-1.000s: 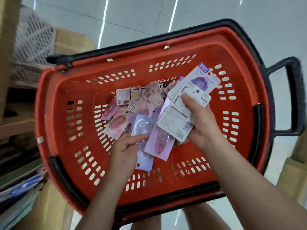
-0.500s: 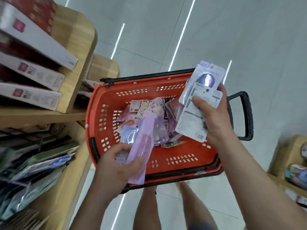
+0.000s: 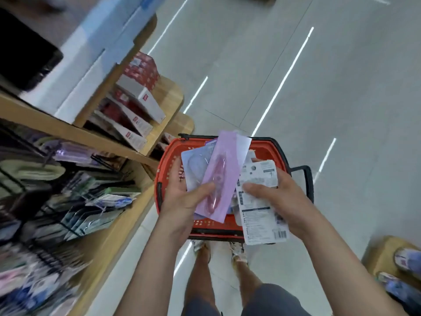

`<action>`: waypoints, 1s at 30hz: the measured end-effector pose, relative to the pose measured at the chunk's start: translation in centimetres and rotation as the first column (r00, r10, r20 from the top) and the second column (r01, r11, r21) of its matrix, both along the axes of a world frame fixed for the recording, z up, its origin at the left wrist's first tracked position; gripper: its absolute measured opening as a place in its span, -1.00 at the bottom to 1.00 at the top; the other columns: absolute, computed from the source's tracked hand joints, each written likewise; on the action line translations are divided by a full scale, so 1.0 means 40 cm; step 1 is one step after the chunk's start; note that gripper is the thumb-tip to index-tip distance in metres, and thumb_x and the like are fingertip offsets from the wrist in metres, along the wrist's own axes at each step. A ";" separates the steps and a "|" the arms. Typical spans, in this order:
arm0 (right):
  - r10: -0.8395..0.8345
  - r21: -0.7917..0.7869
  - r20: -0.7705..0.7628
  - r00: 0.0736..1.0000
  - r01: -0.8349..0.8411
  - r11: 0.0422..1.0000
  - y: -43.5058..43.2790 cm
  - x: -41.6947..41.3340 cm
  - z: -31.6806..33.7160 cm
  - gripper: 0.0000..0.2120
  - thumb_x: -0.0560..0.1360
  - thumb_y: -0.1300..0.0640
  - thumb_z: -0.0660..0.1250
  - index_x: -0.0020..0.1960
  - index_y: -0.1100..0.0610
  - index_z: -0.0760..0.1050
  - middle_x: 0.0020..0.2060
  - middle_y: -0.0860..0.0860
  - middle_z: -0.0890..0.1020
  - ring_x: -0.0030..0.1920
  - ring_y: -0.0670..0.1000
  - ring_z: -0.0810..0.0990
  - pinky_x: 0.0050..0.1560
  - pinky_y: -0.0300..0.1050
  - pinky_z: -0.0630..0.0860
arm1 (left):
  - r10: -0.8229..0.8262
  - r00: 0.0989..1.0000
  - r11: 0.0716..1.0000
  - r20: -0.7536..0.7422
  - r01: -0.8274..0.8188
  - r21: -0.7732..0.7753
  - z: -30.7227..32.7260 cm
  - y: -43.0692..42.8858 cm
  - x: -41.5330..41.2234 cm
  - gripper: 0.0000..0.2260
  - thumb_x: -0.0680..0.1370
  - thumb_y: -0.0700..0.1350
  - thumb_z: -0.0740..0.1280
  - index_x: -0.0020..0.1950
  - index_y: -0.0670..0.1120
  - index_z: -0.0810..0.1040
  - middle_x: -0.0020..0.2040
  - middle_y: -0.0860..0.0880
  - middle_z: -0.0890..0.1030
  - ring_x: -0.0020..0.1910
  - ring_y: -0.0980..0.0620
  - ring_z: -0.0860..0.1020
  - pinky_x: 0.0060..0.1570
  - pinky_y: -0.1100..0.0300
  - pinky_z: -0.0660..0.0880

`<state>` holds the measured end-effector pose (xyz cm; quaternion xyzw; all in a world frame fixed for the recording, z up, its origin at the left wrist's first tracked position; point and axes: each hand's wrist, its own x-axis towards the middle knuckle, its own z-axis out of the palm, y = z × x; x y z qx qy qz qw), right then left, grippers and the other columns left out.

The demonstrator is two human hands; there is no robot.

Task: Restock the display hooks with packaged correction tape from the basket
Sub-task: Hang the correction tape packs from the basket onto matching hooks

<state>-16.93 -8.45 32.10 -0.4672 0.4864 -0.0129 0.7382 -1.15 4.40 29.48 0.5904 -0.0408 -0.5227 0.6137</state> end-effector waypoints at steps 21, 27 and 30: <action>0.296 -0.319 0.248 0.922 -0.211 0.924 0.164 0.091 0.373 -0.24 0.51 0.19 0.44 0.40 -0.45 0.17 0.16 -0.09 0.61 -0.01 -0.11 0.68 -0.06 -0.17 0.59 | 0.384 0.908 0.923 0.167 -0.385 -0.027 0.442 0.263 -0.100 -0.40 0.39 -0.38 0.50 0.28 0.14 0.49 0.16 -0.08 0.66 0.12 -0.20 0.63 -0.18 0.00 0.62; 0.556 -0.477 0.242 0.795 -0.402 0.782 0.276 0.174 0.433 -0.20 0.33 0.08 0.61 0.34 -0.45 0.28 0.37 -0.12 0.46 0.34 0.00 0.49 0.34 0.12 0.47 | 0.420 0.885 0.904 0.200 -0.427 -0.006 0.532 0.424 -0.081 -0.28 0.35 -0.28 0.56 0.37 0.22 0.40 0.20 -0.02 0.64 0.05 -0.15 0.67 -0.31 -0.01 0.59; 0.590 -0.442 0.290 0.753 -0.442 0.781 0.351 0.206 0.447 -0.26 0.34 0.13 0.60 0.31 -0.39 0.34 0.32 -0.07 0.50 0.29 0.06 0.53 0.28 0.22 0.51 | 0.522 0.824 0.845 0.220 -0.534 -0.003 0.566 0.509 -0.081 -0.46 0.50 -0.21 0.48 0.37 0.20 0.42 0.17 -0.04 0.65 -0.06 -0.10 0.68 -0.36 0.06 0.56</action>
